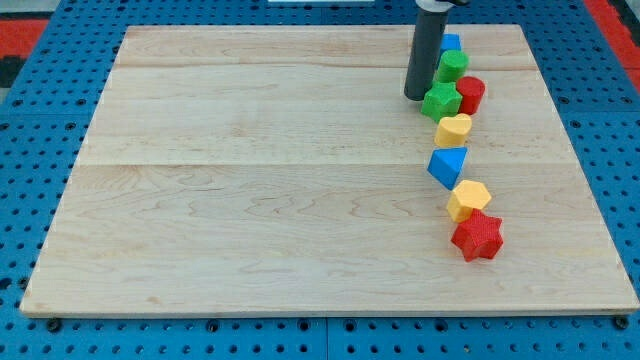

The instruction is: Slide the blue triangle down a bit

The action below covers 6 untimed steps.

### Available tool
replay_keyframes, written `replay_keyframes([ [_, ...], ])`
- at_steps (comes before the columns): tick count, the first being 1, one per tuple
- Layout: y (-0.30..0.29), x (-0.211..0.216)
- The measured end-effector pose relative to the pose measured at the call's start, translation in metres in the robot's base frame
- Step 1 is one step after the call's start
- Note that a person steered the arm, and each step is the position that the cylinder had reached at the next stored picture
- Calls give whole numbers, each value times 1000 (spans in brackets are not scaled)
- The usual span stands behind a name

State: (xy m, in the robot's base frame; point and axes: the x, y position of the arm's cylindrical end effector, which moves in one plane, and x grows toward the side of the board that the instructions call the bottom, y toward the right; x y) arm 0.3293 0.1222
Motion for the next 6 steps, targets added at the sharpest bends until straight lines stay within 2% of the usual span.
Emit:
replay_keyframes([
  [1, -2, -11],
  [2, 2, 5],
  [3, -24, 12],
  [4, -74, 28],
  [5, -95, 62],
  [6, -26, 89],
])
